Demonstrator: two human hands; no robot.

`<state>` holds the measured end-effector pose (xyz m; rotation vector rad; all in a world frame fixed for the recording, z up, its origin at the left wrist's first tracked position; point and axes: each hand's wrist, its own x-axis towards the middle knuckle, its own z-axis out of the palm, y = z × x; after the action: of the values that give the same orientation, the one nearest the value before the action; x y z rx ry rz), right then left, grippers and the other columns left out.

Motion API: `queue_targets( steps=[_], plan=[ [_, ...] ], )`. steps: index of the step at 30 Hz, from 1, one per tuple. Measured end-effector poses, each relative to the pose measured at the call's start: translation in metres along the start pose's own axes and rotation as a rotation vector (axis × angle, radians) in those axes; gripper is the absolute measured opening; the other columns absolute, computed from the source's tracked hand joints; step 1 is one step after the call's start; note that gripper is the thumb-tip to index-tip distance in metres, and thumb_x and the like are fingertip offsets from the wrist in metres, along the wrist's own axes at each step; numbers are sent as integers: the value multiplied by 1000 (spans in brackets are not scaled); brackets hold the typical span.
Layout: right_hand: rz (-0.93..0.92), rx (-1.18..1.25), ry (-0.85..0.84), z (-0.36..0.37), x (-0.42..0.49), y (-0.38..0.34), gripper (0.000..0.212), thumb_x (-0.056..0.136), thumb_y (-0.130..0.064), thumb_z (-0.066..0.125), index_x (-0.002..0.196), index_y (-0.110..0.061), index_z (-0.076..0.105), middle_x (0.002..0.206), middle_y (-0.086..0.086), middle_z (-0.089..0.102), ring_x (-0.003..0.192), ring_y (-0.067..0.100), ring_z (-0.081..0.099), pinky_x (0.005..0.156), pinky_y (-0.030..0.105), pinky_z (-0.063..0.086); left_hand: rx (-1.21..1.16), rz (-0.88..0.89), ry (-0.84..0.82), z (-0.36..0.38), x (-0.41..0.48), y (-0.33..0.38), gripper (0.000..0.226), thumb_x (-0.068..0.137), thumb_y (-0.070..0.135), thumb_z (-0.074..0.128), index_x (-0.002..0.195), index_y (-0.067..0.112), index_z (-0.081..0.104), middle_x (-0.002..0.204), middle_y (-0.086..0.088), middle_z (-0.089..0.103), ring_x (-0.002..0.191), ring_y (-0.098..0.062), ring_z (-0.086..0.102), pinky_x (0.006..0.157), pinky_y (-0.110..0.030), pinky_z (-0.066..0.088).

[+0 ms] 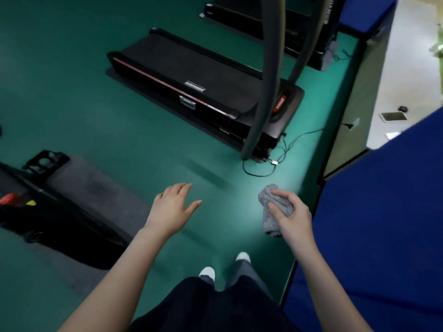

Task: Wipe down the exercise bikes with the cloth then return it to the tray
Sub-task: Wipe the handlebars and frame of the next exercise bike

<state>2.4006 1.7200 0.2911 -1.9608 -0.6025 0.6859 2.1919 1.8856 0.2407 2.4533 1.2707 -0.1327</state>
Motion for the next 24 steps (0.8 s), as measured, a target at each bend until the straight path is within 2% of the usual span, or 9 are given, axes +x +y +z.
queue_targets(
  steps=[2,7,14,19,22,24],
  plan=[
    [-17,-16,-42,8,25,-6,24,86,-6,66,102,-23,66,104,-22,60,106,23,62,86,56,53,-12,-78,11,-3,6,-10,62,94,56,38,144,21,33,148,3,36,136,-18,33,106,-37,30],
    [-55,-18,-184,23,93,-13,26,85,-3,66,103,-22,66,107,-18,62,100,28,64,82,58,53,-38,-263,22,-4,32,-19,60,94,54,41,143,20,36,146,2,40,133,-21,38,105,-39,31],
    [-102,-19,-392,10,189,-34,27,85,-4,66,97,-29,66,101,-25,64,96,23,65,73,57,57,-27,-404,-7,-17,100,27,59,95,57,35,143,23,34,144,2,42,130,-20,41,104,-36,33],
    [-137,-30,-502,18,246,-59,25,86,0,65,102,-19,66,105,-16,63,103,18,62,86,58,52,-63,-479,121,-36,135,48,58,94,56,37,142,23,36,142,3,44,129,-19,42,105,-36,32],
    [-196,-50,-577,36,270,-77,25,84,0,66,101,-19,67,105,-16,64,102,10,61,91,51,52,-100,-547,168,-43,141,44,58,94,55,38,141,22,37,141,3,44,130,-19,41,106,-36,32],
    [-246,-70,-644,53,282,-86,27,83,0,67,99,-22,66,105,-15,65,103,4,61,96,41,50,-125,-606,175,-44,142,37,58,94,54,39,142,21,37,142,3,43,131,-19,40,106,-35,31]
  ],
)
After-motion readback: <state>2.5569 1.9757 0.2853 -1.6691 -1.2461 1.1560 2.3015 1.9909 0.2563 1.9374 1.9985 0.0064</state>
